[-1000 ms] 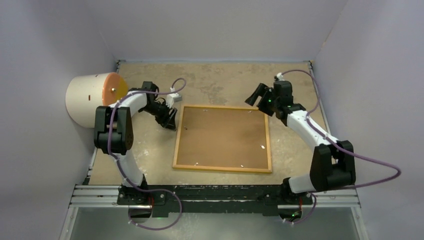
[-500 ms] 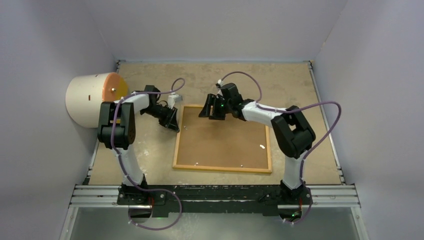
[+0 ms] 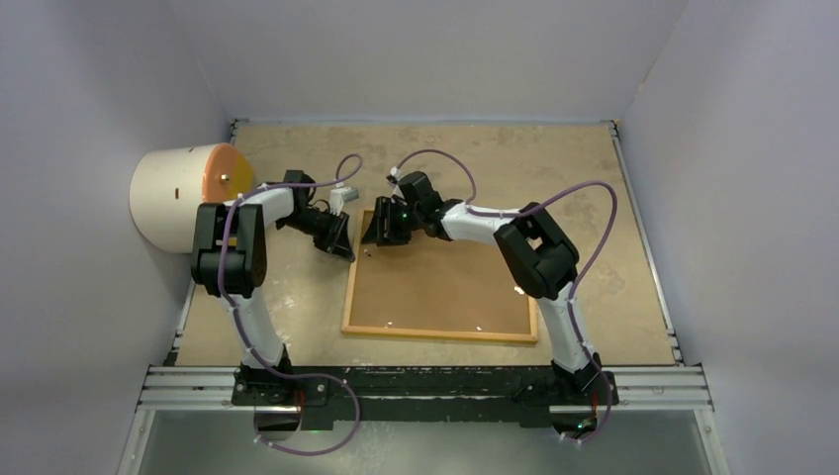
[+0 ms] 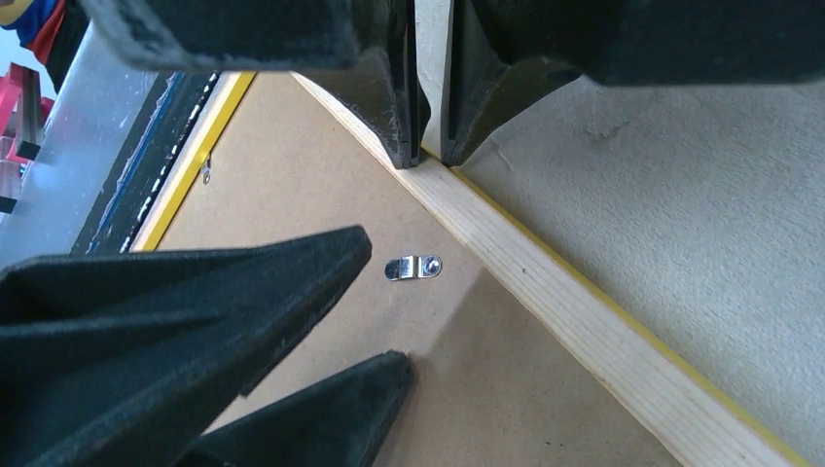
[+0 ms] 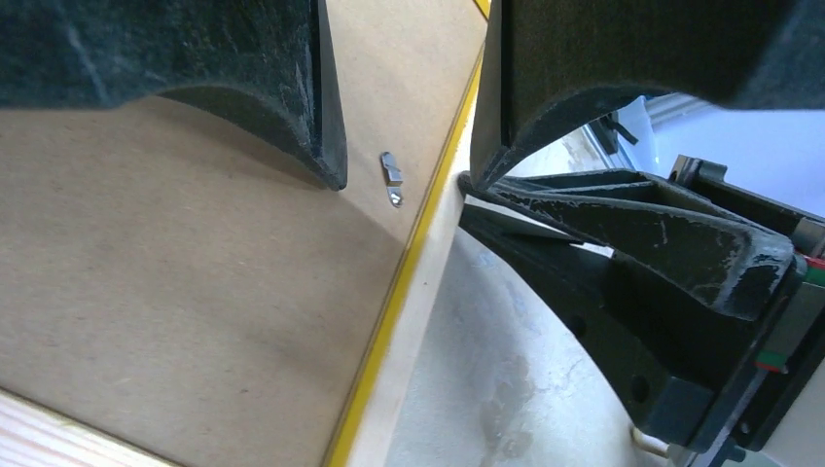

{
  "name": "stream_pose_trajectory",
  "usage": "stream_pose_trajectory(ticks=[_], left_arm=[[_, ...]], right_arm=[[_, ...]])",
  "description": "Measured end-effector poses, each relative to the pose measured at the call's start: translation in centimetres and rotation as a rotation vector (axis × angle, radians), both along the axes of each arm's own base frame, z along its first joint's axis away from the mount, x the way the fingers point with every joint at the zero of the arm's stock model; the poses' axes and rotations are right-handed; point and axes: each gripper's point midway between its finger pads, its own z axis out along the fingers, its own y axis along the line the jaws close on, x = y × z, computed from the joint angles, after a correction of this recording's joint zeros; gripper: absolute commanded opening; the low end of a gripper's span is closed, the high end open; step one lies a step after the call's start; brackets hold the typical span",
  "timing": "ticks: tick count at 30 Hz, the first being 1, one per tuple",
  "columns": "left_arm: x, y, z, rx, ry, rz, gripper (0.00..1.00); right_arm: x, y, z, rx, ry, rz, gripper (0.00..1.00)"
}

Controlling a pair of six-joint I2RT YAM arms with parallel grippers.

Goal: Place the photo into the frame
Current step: Install the photo frame at the center of the board.

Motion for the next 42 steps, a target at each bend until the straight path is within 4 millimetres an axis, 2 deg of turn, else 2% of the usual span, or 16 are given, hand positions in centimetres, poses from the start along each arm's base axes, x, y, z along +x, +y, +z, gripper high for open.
stream_pose_trajectory(ticks=[12,42], left_arm=[[0.0,0.1,0.0,0.006,-0.004,0.007,0.05],[0.0,0.1,0.1,0.007,-0.002,0.013,0.02]], right_arm=[[-1.3,1.8,-0.1,0.019,0.021,0.042,0.50],[-2.6,2.3,-0.4,0.056,0.065,0.043,0.47]])
